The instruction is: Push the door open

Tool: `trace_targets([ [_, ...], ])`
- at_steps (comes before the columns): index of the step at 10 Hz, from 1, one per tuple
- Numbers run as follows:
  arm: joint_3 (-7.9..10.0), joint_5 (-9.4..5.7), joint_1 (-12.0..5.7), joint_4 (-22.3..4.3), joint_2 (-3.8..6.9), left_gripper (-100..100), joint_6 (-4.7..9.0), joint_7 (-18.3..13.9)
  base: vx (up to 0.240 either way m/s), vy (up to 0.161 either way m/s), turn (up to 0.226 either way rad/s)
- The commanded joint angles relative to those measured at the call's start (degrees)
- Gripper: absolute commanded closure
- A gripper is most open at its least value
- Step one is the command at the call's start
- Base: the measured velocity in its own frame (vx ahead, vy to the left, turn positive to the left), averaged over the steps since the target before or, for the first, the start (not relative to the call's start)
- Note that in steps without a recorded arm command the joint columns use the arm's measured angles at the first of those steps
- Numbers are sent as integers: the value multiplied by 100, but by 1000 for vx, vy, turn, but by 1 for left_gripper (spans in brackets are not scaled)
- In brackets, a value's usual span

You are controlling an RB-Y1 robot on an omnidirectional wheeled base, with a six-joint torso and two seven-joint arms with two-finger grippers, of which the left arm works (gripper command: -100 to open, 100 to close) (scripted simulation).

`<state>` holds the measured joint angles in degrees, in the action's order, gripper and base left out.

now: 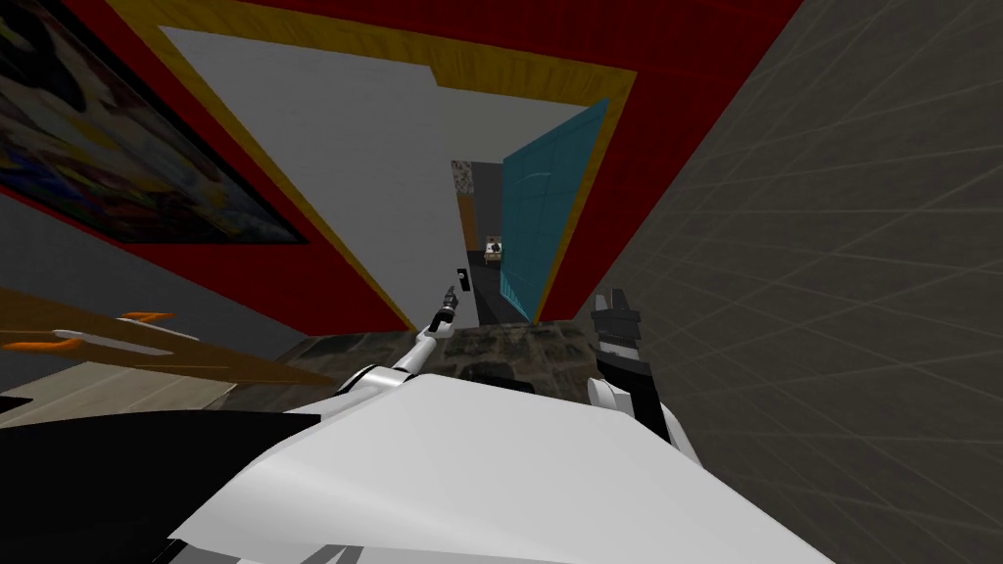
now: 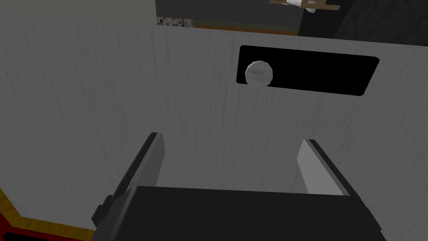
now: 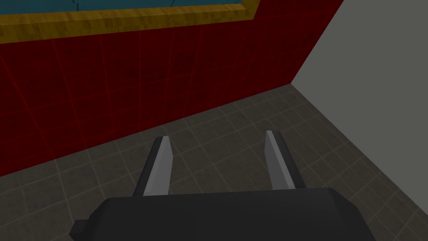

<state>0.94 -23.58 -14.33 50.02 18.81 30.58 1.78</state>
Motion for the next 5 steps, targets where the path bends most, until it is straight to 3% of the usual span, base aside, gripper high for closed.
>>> trace_targets([
  [1, 1, -68, -128, -252, 52, -100, -13, 9, 78, 43, -69],
  [5, 1, -212, -434, -828, 173, -100, -27, 20, 73, 48, -65],
])
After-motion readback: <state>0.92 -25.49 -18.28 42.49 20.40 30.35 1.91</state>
